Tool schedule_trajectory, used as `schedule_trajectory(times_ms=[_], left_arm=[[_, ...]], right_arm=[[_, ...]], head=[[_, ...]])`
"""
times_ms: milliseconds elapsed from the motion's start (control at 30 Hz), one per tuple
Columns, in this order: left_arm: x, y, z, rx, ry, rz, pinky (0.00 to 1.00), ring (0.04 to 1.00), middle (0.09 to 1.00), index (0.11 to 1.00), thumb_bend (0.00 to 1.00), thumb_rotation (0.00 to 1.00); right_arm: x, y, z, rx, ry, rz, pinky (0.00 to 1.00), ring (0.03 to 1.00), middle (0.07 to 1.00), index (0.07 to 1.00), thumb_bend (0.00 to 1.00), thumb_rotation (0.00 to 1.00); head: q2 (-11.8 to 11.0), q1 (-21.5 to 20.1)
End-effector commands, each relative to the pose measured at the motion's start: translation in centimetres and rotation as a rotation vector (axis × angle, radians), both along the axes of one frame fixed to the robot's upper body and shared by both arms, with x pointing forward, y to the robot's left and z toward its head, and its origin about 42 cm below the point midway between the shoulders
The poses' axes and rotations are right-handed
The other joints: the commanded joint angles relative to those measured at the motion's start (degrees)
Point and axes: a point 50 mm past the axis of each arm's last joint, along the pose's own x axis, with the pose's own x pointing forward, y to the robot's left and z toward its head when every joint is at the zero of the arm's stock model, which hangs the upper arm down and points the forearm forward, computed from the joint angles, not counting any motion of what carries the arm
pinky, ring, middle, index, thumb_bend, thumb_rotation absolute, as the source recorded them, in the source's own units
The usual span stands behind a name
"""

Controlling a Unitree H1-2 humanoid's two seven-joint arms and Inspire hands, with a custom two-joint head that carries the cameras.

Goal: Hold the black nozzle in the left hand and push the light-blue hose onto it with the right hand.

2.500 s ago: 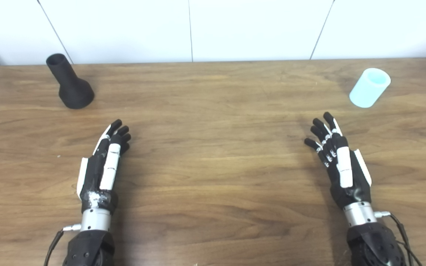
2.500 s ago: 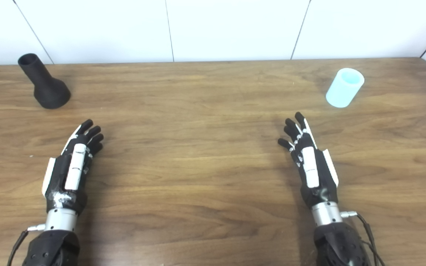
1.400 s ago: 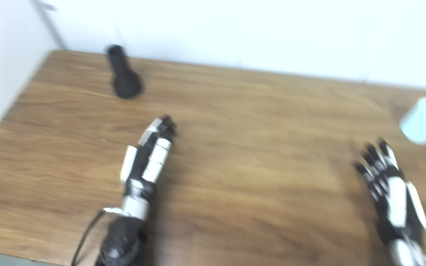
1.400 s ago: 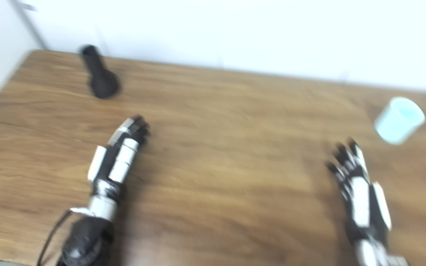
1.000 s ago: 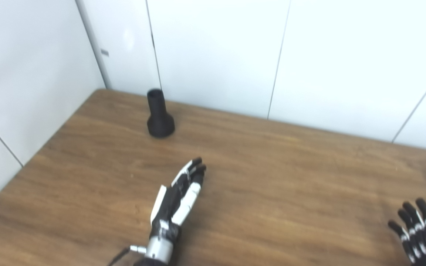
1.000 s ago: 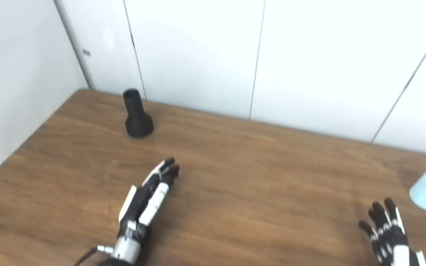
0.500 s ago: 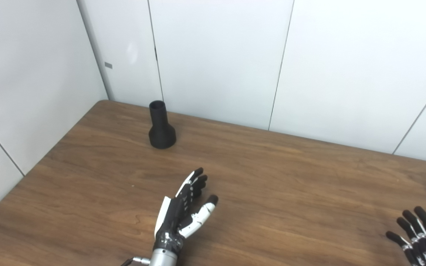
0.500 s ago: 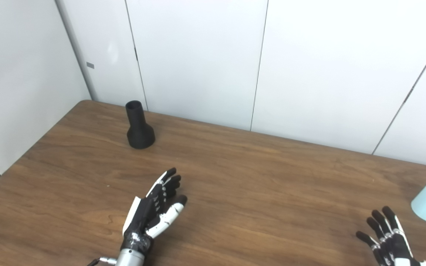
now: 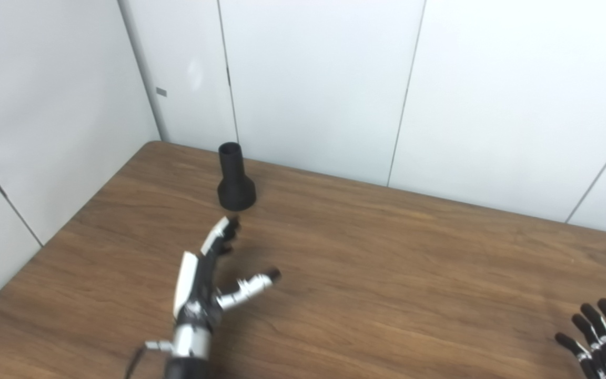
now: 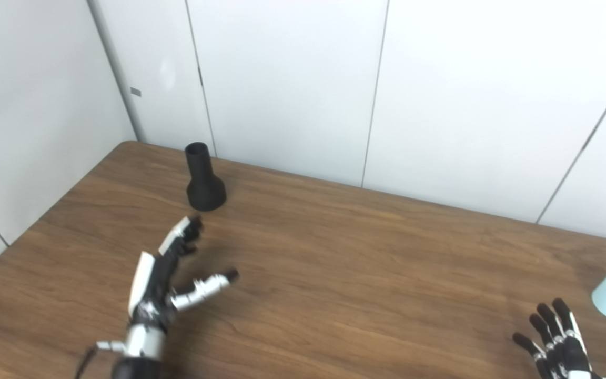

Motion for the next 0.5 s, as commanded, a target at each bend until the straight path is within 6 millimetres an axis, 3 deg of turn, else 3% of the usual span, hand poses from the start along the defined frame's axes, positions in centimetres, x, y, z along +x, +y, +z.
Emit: schedule_trajectory(times_ms=[0, 100, 233, 400, 467], left_arm=[[1.3, 0.4, 2.7, 0.049, -0.072, 0.003, 0.85, 0.847, 0.873, 0.899, 0.83, 0.19], [2.6, 1.9, 4.5, 0.061, -0.094, 0.038, 0.81, 0.842, 0.87, 0.895, 0.83, 0.18], [3.9, 3.7, 6.2, 0.081, -0.073, 0.09, 0.85, 0.87, 0.886, 0.902, 0.83, 0.22], [5.8, 5.9, 7.3, 0.141, -0.033, 0.116, 0.9, 0.912, 0.918, 0.91, 0.83, 0.21], [6.7, 6.6, 7.4, 0.162, -0.01, 0.13, 0.91, 0.923, 0.925, 0.903, 0.87, 0.19]], right_arm=[[-0.6, 0.6, -1.4, 0.032, 0.027, -0.006, 0.79, 0.945, 0.956, 0.979, 0.66, 0.95], [-0.5, 0.7, -1.5, 0.032, 0.027, -0.008, 0.79, 0.939, 0.951, 0.978, 0.66, 0.94], [-0.4, 0.8, -1.5, 0.036, 0.03, -0.011, 0.78, 0.936, 0.95, 0.978, 0.65, 0.92], [-0.3, 0.8, -1.7, 0.037, 0.03, -0.008, 0.78, 0.938, 0.946, 0.977, 0.65, 0.9], [-0.2, 0.8, -1.6, 0.042, 0.03, -0.009, 0.78, 0.936, 0.949, 0.981, 0.63, 0.9]], head=[[-0.1, 0.0], [-0.4, 0.1], [-0.4, 0.2], [-0.7, 0.3], [-0.8, 0.4]])
